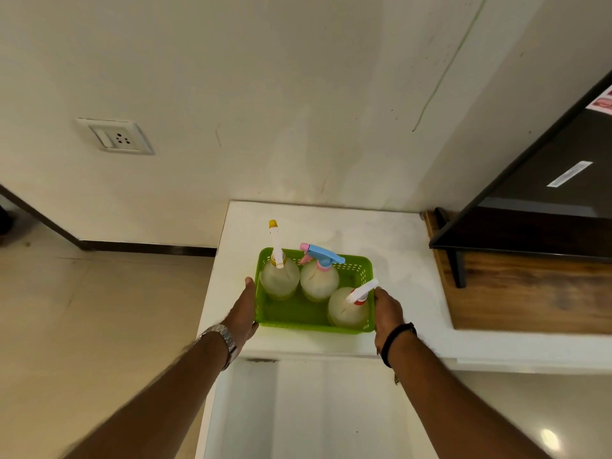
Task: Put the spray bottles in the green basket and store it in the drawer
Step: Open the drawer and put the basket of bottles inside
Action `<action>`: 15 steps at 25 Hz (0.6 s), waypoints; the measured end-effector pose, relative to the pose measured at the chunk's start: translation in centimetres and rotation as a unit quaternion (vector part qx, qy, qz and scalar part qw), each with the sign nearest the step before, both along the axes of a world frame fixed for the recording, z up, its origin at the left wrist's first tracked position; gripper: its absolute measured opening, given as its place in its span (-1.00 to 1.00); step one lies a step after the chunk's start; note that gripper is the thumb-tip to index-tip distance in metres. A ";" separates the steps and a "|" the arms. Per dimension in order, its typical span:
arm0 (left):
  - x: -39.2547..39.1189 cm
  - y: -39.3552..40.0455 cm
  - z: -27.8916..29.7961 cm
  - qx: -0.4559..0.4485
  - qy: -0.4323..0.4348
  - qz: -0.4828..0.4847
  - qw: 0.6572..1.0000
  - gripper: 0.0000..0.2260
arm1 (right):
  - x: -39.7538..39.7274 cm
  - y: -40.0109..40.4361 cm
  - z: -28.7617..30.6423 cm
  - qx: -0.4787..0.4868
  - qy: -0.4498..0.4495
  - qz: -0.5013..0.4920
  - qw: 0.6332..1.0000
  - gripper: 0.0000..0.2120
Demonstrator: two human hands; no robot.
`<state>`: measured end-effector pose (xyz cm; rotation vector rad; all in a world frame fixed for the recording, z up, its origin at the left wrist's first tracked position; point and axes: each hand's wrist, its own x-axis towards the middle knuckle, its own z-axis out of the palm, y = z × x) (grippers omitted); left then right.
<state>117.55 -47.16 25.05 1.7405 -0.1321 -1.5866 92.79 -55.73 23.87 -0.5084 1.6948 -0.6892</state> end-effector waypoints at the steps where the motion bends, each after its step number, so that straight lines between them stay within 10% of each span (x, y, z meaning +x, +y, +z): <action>1: -0.2 0.5 0.1 -0.004 0.004 0.010 1.000 -0.37 | 0.0 0.4 0.0 -0.004 0.002 -0.002 1.000 -0.71; 15: -3.7 18.2 -1.6 -0.012 0.055 0.104 0.993 -0.63 | -5.1 17.5 -1.0 -0.068 -0.028 0.014 0.997 -0.68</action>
